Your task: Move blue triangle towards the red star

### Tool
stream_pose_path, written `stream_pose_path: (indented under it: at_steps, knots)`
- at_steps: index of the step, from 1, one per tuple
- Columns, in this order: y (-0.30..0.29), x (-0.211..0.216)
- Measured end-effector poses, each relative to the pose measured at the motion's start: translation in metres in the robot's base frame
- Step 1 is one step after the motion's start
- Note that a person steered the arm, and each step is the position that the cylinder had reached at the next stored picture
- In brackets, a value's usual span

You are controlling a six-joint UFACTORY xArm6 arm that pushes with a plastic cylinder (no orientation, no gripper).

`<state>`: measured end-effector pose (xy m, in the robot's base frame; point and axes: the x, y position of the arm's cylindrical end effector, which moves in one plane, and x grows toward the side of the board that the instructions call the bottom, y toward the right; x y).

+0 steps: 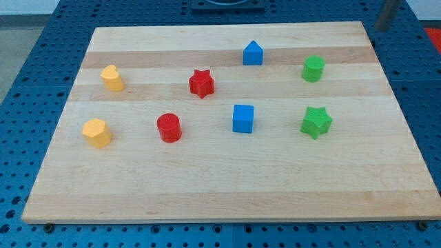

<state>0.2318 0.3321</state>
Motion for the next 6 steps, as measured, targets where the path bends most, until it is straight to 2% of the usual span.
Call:
stream_pose_path:
  at_steps: [1, 2, 4, 5, 6]
  knots:
    - [-0.003, 0.033]
    - [-0.028, 0.032]
    - [-0.15, 0.028]
    - [-0.227, 0.039]
    - [-0.272, 0.055]
